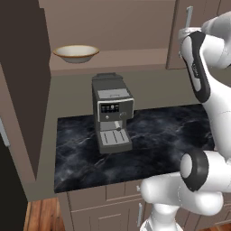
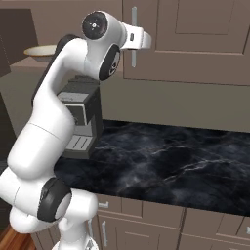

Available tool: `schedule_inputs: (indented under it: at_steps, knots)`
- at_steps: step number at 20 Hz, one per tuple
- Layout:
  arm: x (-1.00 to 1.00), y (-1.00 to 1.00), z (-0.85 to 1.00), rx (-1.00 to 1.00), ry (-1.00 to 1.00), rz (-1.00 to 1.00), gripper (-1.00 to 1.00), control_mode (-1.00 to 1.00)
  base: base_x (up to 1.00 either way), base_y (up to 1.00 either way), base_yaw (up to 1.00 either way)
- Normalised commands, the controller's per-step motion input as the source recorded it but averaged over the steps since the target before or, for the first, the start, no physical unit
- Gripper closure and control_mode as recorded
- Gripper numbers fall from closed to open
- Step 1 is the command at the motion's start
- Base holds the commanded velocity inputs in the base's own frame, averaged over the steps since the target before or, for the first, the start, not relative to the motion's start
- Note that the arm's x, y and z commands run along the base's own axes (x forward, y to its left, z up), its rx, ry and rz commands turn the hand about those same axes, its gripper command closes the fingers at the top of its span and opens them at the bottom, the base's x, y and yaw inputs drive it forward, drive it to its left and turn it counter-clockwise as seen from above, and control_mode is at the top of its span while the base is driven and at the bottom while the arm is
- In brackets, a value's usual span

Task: Move the bowls from the cabinet to the plates on the dining table.

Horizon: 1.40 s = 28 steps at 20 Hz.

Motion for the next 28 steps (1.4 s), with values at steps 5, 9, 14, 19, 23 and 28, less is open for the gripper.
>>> schedule_inputs:
  at_steps: [5,9,14,19,23,28]
  knots:
    - [0.25,-0.02,-0.02,0.03,0.0,0.02,-1.0,-1.0,0.0,0.0,0.0]
    - [0.27,-0.04,-0.01,0.03,0.0,0.02,-1.0,-1.0,0.0,0.0,0.0]
    - [0.29,-0.08,-0.01,0.03,0.0,0.03,-1.0,-1.0,0.0,0.0,0.0]
    - [0.3,-0.07,-0.02,0.02,0.0,0.03,-1.0,-1.0,0.0,0.0,0.0]
    - [0.3,-0.04,-0.02,0.02,0.0,0.03,-1.0,-1.0,0.0,0.0,0.0]
    - [0.28,-0.04,-0.01,0.02,0.0,0.02,-1.0,-1.0,0.0,0.0,0.0]
